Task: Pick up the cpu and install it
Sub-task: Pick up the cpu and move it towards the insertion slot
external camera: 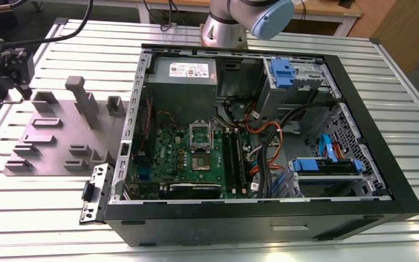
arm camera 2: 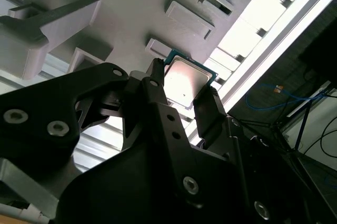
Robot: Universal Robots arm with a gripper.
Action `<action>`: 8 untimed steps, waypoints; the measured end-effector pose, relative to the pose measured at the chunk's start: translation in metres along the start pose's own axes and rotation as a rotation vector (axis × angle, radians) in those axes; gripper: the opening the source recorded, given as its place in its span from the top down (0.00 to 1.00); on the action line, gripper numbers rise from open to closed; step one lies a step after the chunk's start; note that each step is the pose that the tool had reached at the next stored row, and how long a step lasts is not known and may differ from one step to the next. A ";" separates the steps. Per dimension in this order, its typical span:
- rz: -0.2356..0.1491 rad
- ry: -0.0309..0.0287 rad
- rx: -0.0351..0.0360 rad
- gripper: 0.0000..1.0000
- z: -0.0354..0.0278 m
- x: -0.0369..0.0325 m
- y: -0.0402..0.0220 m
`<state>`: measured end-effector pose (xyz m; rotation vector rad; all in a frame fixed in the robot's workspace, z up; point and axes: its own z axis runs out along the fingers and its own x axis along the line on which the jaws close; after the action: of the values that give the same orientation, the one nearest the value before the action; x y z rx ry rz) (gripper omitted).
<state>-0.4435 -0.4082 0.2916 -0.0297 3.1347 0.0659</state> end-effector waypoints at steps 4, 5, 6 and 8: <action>0.000 0.0000 0.0000 0.53 -0.0008 0.0000 0.0000; 0.000 0.0000 0.0001 0.53 -0.0011 0.0000 0.0000; 0.000 0.0002 0.0001 0.53 -0.0015 0.0000 0.0001; 0.000 0.0000 0.0000 0.53 -0.0021 0.0000 0.0001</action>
<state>-0.4435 -0.4082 0.2937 -0.0297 3.1346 0.0659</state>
